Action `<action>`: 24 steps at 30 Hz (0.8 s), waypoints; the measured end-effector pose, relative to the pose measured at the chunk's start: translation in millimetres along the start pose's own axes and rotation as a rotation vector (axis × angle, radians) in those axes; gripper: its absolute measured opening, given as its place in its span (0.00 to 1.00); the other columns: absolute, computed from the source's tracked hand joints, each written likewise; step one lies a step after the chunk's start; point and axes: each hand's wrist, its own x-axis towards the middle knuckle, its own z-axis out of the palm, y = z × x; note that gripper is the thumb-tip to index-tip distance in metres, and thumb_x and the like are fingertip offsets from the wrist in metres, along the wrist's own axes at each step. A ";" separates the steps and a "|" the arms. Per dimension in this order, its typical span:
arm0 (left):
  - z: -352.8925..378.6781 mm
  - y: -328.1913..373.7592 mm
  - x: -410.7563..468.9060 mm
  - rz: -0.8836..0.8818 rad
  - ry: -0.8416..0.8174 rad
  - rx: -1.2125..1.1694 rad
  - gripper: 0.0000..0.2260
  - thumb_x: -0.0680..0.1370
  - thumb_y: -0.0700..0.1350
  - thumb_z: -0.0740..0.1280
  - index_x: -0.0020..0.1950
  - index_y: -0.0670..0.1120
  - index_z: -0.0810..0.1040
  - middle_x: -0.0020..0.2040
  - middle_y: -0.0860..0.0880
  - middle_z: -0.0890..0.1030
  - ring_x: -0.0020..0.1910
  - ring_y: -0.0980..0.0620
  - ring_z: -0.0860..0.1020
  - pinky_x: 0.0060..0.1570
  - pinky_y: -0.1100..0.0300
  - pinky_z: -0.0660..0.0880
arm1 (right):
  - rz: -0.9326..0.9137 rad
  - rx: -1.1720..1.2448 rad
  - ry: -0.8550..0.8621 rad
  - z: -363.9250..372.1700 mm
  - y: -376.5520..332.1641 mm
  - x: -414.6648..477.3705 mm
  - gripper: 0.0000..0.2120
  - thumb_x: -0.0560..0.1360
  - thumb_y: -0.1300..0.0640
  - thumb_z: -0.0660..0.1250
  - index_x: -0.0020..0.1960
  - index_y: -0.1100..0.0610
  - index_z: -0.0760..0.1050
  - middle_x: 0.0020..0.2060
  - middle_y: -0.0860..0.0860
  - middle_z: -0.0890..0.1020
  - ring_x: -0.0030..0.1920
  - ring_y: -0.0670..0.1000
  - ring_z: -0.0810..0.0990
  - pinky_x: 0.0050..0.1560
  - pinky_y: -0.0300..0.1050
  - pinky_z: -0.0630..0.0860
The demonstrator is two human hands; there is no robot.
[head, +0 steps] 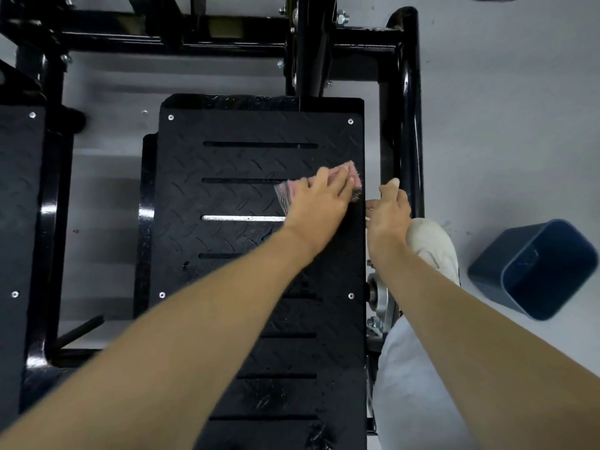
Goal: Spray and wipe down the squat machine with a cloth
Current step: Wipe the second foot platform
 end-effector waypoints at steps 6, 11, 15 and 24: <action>18.6 21.6 -30.9 0.290 0.008 0.060 0.28 0.79 0.41 0.59 0.77 0.44 0.53 0.77 0.43 0.51 0.63 0.40 0.64 0.57 0.47 0.70 | -0.014 -0.050 -0.006 -0.1 1.4 2.3 0.22 0.83 0.47 0.48 0.67 0.58 0.69 0.52 0.50 0.75 0.55 0.50 0.74 0.53 0.40 0.64; 32.1 -21.3 -61.0 0.118 -0.048 0.115 0.33 0.78 0.38 0.59 0.78 0.46 0.44 0.78 0.46 0.47 0.62 0.41 0.64 0.59 0.46 0.67 | -0.080 -0.110 -0.042 6.6 8.5 -2.9 0.18 0.83 0.50 0.50 0.61 0.60 0.71 0.36 0.44 0.70 0.36 0.41 0.68 0.35 0.35 0.63; 31.0 -11.7 -74.4 -0.144 -0.078 -0.015 0.33 0.79 0.37 0.58 0.78 0.43 0.41 0.78 0.45 0.44 0.62 0.40 0.64 0.61 0.47 0.66 | -0.136 -0.174 -0.037 10.7 14.1 -7.6 0.16 0.83 0.51 0.51 0.57 0.60 0.71 0.36 0.44 0.70 0.35 0.41 0.68 0.31 0.25 0.66; 37.1 -39.9 -91.5 0.150 -0.087 0.130 0.32 0.79 0.37 0.56 0.78 0.46 0.41 0.78 0.45 0.47 0.62 0.41 0.64 0.58 0.48 0.67 | -0.302 -0.391 -0.061 22.6 21.7 -15.8 0.15 0.82 0.52 0.53 0.60 0.60 0.73 0.62 0.54 0.71 0.59 0.51 0.71 0.56 0.39 0.65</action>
